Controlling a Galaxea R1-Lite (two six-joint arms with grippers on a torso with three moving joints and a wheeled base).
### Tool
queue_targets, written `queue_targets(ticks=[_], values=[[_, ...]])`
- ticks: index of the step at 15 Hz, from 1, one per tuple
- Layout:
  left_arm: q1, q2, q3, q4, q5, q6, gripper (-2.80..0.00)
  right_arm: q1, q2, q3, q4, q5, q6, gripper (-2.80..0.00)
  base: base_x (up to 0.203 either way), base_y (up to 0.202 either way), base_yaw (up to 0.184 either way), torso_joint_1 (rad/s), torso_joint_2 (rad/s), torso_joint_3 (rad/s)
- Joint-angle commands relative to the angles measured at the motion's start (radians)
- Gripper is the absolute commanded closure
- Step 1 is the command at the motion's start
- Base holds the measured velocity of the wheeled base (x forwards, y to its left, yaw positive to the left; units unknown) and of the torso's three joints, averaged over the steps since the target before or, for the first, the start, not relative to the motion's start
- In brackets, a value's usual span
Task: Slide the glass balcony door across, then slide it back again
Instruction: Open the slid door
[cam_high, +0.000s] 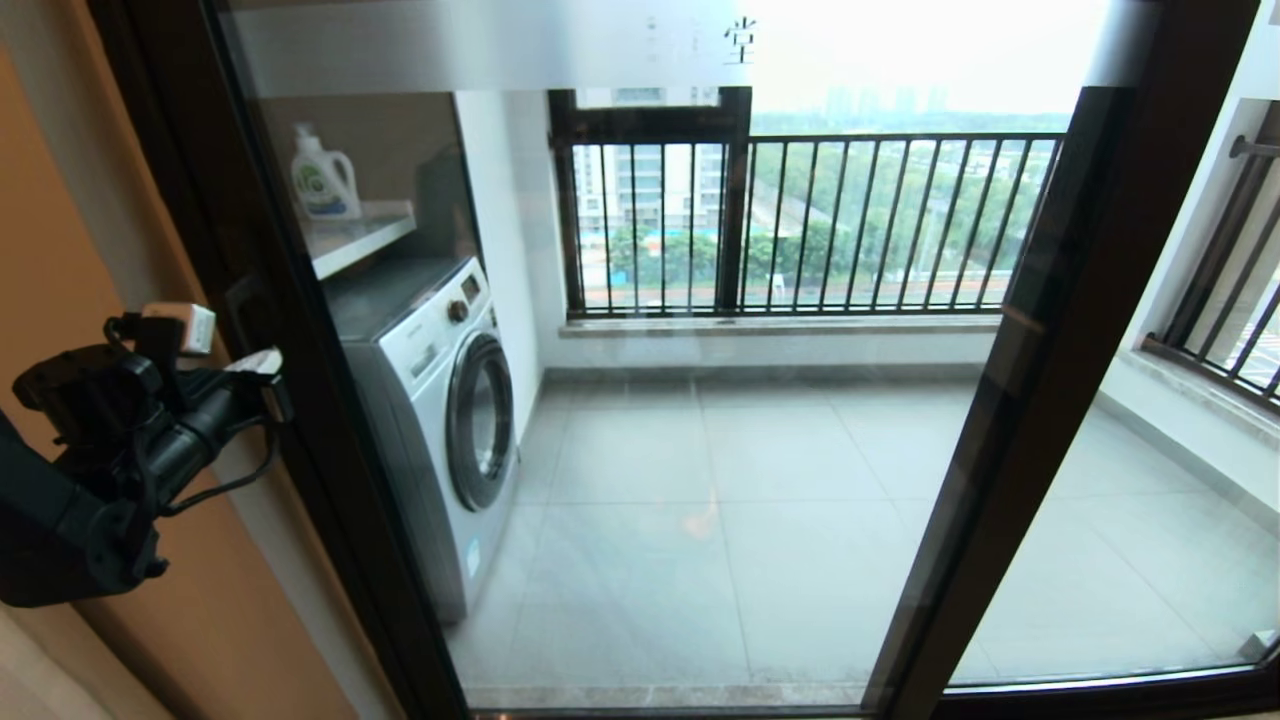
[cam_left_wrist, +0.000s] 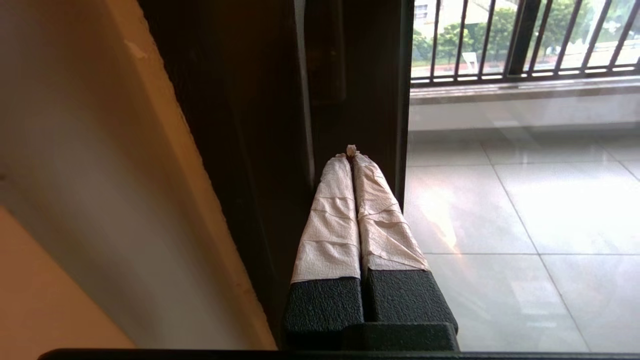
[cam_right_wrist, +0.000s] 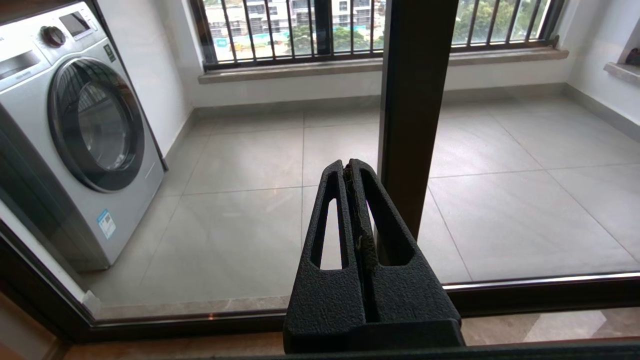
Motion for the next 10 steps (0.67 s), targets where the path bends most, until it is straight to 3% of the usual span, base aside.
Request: queue_targets(ticks=[1, 5, 8, 10], values=[[0.003, -0.002, 0.001, -0.008, -0.003, 0.000, 0.00, 0.000, 0.001, 0.012, 0.000, 0.000, 0.000, 0.00, 0.000, 0.000, 0.000, 0.000, 0.00, 0.000], [0.006, -0.052, 0.026, -0.011, -0.012, -0.006, 0.00, 0.000, 0.001, 0.011, 0.000, 0.000, 0.000, 0.00, 0.000, 0.000, 0.000, 0.000, 0.00, 0.000], [0.003, -0.134, 0.075, -0.012, -0.103, -0.014, 0.00, 0.000, 0.001, 0.011, 0.000, 0.000, 0.000, 0.00, 0.000, 0.000, 0.000, 0.000, 0.00, 0.000], [0.003, -0.179, 0.078, -0.012, -0.111, -0.028, 0.00, 0.000, 0.001, 0.012, 0.000, 0.000, 0.000, 0.00, 0.000, 0.000, 0.000, 0.000, 0.00, 0.000]])
